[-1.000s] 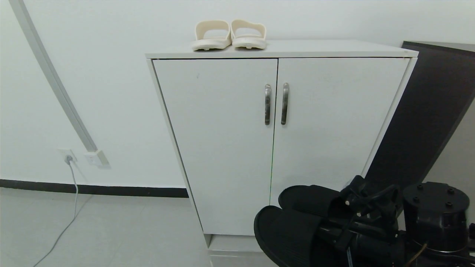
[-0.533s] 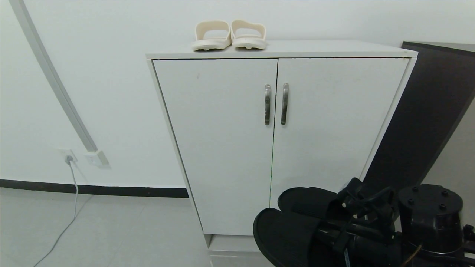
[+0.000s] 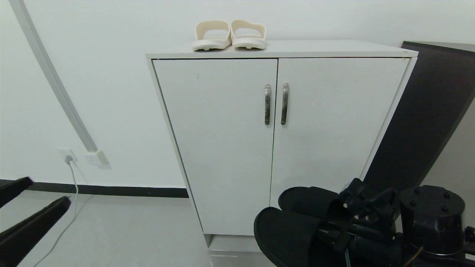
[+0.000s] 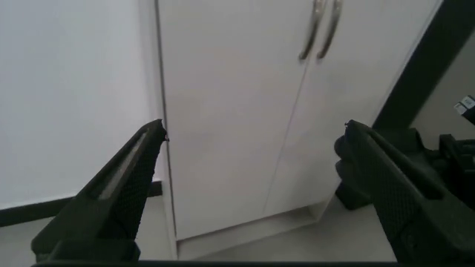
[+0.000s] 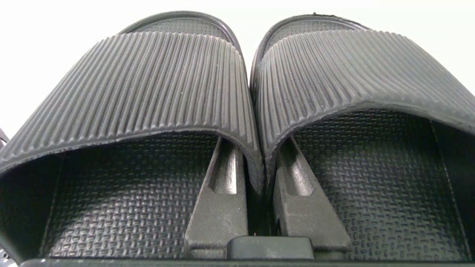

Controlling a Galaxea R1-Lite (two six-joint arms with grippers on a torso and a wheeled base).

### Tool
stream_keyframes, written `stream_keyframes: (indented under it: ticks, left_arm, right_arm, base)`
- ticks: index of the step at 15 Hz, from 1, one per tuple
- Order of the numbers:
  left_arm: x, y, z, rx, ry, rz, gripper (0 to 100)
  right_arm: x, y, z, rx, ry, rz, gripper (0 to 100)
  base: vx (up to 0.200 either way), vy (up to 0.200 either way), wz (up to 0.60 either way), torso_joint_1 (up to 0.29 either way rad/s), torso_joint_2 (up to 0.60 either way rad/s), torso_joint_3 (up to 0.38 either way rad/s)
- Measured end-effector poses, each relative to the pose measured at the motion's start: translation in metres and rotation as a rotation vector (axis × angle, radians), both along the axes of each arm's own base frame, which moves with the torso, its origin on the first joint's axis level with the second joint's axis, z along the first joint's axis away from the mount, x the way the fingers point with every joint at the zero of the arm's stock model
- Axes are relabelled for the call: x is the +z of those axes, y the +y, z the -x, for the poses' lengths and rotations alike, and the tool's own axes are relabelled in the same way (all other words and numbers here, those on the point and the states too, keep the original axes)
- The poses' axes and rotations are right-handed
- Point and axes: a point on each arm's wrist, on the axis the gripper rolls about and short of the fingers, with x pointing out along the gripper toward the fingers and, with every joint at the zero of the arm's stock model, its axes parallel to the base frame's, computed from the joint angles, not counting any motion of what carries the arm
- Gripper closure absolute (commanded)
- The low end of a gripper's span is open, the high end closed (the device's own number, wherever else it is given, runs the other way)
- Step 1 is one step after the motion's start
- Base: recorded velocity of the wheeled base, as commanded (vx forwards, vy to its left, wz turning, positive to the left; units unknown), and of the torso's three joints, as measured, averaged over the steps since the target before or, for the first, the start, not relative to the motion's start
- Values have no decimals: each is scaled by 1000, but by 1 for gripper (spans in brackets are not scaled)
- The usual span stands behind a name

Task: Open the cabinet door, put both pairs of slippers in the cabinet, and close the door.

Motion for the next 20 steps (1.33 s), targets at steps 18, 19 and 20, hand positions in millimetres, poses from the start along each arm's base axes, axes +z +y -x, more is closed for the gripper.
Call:
stream_keyframes:
  ticks: [18, 19, 20]
  left_arm:
    - [52, -163, -153, -435, 41, 38, 0]
    - [56, -172, -161, -475, 44, 45, 0]
    - [61, -181, -169, -526, 50, 47, 0]
  right_arm:
    - [-4, 1, -3, -4, 19, 8, 100]
    - [-6, 2, -3, -4, 25, 13, 100]
    - [-8, 2, -4, -4, 31, 18, 100]
  base:
    - [0, 0, 0, 0, 0, 0]
    - [0, 0, 0, 0, 0, 0]
    - [0, 0, 0, 0, 0, 0]
